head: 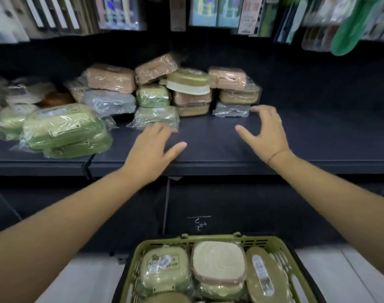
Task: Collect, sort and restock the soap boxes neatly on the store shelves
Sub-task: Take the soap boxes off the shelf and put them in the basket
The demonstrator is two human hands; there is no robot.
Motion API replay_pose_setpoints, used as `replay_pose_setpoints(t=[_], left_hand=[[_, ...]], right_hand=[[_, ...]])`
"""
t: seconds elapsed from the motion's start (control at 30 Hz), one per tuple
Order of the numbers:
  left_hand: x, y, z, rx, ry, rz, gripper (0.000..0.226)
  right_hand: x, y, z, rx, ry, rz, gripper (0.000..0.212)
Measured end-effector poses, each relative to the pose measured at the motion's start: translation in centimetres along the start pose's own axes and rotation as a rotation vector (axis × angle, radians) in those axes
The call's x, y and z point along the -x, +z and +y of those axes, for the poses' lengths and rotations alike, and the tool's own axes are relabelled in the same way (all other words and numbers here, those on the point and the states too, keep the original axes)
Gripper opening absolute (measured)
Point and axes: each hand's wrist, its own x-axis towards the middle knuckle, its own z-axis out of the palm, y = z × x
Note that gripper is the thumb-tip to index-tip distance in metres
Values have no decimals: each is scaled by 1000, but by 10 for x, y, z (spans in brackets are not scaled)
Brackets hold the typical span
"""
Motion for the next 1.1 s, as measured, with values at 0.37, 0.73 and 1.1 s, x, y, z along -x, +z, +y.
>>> replay_pose_setpoints(t=[0.37,0.73,1.1], left_hand=[[-101,44,-82,-273,-225,-69,70],[-77,25,-65,-389,-162,-154,77],[-44,3,-33,-86,-375,-179,80]], right_hand=[[-184,40,15,278,23,-179,121],[-194,35,20,273,43,-162,85],[-110,-36,-4,353,236,14,87]])
